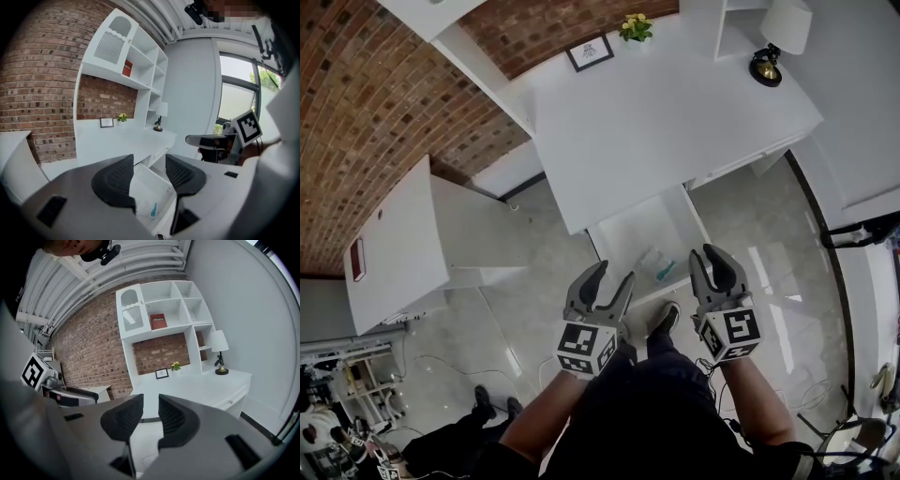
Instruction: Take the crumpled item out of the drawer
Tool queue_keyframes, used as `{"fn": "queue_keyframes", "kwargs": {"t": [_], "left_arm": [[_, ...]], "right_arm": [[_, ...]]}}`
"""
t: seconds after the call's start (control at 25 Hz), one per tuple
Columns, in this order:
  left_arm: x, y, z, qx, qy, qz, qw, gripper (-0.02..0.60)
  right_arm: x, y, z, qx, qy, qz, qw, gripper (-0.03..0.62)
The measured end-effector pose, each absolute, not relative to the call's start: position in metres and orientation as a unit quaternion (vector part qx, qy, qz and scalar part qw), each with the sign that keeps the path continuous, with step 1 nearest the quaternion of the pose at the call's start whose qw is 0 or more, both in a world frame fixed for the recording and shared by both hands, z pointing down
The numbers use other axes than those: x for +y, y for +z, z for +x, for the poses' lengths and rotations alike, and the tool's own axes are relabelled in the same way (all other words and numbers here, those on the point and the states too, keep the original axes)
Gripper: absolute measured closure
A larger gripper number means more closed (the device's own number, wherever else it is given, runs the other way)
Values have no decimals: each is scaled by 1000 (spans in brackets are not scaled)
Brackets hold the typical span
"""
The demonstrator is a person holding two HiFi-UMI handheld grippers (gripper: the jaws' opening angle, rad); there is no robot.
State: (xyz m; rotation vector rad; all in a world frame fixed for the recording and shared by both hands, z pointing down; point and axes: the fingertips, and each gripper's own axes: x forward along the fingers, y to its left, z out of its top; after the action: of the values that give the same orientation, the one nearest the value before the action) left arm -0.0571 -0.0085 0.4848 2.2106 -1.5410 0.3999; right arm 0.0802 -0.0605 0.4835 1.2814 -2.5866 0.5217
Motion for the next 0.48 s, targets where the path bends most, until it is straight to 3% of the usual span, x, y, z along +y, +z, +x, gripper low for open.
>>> {"fn": "queue_keyframes", "kwargs": {"t": [0.48], "left_arm": [[-43, 612, -63, -427, 224, 827, 289, 377]], "right_arm": [[-79, 520, 104, -799, 199, 551, 133, 514]]}}
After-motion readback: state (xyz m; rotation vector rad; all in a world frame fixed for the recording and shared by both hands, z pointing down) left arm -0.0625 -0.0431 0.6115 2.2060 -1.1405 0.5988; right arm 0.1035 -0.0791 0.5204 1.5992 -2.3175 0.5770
